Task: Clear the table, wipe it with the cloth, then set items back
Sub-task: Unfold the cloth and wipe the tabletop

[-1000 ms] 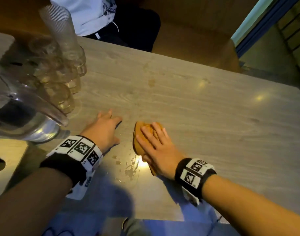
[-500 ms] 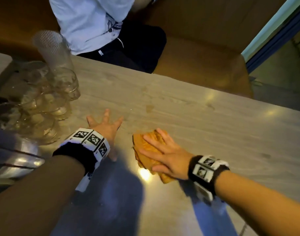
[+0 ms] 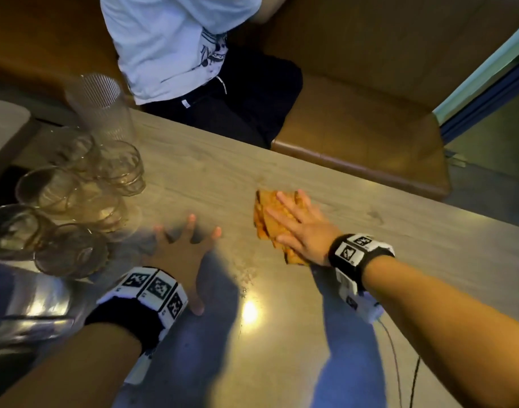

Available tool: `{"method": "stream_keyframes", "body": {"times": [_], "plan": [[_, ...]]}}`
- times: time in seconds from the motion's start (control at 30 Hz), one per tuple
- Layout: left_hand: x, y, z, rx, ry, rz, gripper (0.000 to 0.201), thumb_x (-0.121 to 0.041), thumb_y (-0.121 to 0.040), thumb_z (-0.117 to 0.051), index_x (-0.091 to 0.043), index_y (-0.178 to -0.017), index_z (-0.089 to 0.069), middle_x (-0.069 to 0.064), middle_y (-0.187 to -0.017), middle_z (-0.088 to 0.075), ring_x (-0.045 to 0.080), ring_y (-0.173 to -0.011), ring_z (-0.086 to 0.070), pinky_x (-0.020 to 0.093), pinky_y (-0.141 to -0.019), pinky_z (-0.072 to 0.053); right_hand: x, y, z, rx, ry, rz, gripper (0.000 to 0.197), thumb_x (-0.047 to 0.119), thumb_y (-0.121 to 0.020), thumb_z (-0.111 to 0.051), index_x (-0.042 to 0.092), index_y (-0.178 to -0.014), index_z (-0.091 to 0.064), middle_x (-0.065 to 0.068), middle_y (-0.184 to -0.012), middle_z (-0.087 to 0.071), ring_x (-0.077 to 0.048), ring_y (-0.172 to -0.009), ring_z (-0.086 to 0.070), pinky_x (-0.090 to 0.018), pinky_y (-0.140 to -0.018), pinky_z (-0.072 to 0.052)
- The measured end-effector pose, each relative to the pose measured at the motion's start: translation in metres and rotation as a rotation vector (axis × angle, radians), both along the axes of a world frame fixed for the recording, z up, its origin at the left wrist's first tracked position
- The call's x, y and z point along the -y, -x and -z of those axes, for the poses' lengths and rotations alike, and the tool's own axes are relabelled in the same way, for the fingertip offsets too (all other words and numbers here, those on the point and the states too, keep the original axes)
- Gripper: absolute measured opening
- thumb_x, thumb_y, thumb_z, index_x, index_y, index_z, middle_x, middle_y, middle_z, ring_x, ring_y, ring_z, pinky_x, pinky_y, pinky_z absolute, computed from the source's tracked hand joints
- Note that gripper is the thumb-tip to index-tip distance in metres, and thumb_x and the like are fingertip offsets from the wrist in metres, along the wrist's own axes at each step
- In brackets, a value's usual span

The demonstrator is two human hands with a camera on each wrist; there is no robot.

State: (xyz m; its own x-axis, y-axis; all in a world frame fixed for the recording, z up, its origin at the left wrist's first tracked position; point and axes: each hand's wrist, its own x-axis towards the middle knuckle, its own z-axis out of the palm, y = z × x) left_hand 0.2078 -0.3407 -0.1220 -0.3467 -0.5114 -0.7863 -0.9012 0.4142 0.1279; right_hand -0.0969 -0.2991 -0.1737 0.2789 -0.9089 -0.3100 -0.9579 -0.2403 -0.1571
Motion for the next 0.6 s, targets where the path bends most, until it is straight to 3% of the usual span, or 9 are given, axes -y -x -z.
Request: {"method": "stream_keyframes", "body": {"times": [0.07,0.13,0.23,0.3,0.33,0.4,0.5,0.53,0.6], "plan": [[-0.005,0.001,0.0,-0.002,0.028,0.001,0.145,-0.05,-0.05,-0.092,-0.058,-0.14,0.023,-0.007,-0.15,0.043,0.055,-0.138,0.021,0.073,-0.106,-0.022,0.037,0.0,0.003,-0.065,0.005,0.437,0.065,0.071,-0.09,-0.002,0.048,-0.149,0.012,0.0,-0.161,0.021,-0.044,-0.146,0.014,-0.064,-0.116,0.003],[-0.003,0.002,0.002,0.0,0.044,0.005,0.146,-0.05,-0.05,-0.091,-0.058,-0.14,0.023,-0.007,-0.15,0.044,0.055,-0.138,0.023,0.074,-0.107,-0.022,0.06,-0.027,-0.001,-0.084,-0.049,0.63,0.064,0.06,-0.098,-0.017,0.039,-0.153,0.009,-0.003,-0.161,0.021,-0.048,-0.143,0.019,-0.063,-0.115,0.009],[-0.002,0.002,0.002,0.002,0.027,-0.003,0.147,-0.049,-0.05,-0.091,-0.058,-0.138,0.025,-0.007,-0.148,0.046,0.055,-0.138,0.023,0.074,-0.107,-0.022,0.037,-0.051,-0.013,0.009,-0.011,0.26,0.064,0.05,-0.101,-0.03,0.034,-0.155,0.0,-0.002,-0.162,0.017,-0.047,-0.141,0.025,-0.062,-0.115,0.009],[-0.002,0.003,0.003,0.004,0.037,0.005,0.148,-0.05,-0.049,-0.091,-0.058,-0.138,0.027,-0.006,-0.148,0.046,0.056,-0.137,0.023,0.072,-0.107,-0.023,0.019,-0.026,-0.013,0.147,-0.012,-0.038,0.063,0.049,-0.1,-0.034,0.036,-0.155,-0.007,0.003,-0.163,0.015,-0.039,-0.144,0.024,-0.054,-0.116,0.009],[-0.003,0.003,0.003,0.008,0.041,0.003,0.148,-0.05,-0.049,-0.091,-0.058,-0.138,0.027,-0.006,-0.148,0.047,0.056,-0.137,0.023,0.072,-0.108,-0.022,0.021,-0.007,-0.012,0.166,-0.033,-0.08,0.062,0.05,-0.098,-0.033,0.037,-0.154,-0.009,0.004,-0.162,0.015,-0.036,-0.144,0.024,-0.05,-0.116,0.01],[-0.003,0.003,0.003,0.01,0.043,-0.002,0.147,-0.05,-0.05,-0.091,-0.058,-0.138,0.027,-0.006,-0.147,0.047,0.056,-0.137,0.024,0.072,-0.108,-0.022,0.043,0.019,-0.008,0.074,-0.014,0.082,0.061,0.055,-0.097,-0.025,0.038,-0.153,-0.007,0.0,-0.161,0.016,-0.034,-0.145,0.022,-0.053,-0.116,0.014],[-0.002,0.002,0.006,0.003,0.035,-0.006,0.149,-0.049,-0.049,-0.092,-0.059,-0.137,0.028,-0.007,-0.147,0.047,0.056,-0.136,0.026,0.071,-0.108,-0.024,0.085,-0.003,-0.008,-0.075,-0.022,0.461,0.062,0.056,-0.1,-0.022,0.037,-0.154,0.0,-0.005,-0.162,0.015,-0.038,-0.146,0.018,-0.059,-0.116,0.01],[-0.002,0.002,0.006,0.004,0.031,-0.011,0.149,-0.048,-0.049,-0.092,-0.059,-0.136,0.029,-0.008,-0.146,0.048,0.056,-0.136,0.027,0.07,-0.108,-0.024,0.092,-0.018,-0.009,-0.073,-0.024,0.517,0.062,0.056,-0.1,-0.024,0.036,-0.154,-0.002,-0.001,-0.162,0.012,-0.042,-0.145,0.017,-0.059,-0.116,0.01],[-0.002,0.002,0.007,0.009,0.033,-0.008,0.15,-0.05,-0.049,-0.091,-0.059,-0.134,0.032,-0.01,-0.141,0.052,0.057,-0.135,0.028,0.071,-0.108,-0.023,0.09,-0.041,-0.012,-0.019,0.06,0.406,0.062,0.051,-0.099,-0.035,0.029,-0.154,-0.016,-0.005,-0.164,0.0,-0.049,-0.145,0.007,-0.056,-0.117,0.004]]}}
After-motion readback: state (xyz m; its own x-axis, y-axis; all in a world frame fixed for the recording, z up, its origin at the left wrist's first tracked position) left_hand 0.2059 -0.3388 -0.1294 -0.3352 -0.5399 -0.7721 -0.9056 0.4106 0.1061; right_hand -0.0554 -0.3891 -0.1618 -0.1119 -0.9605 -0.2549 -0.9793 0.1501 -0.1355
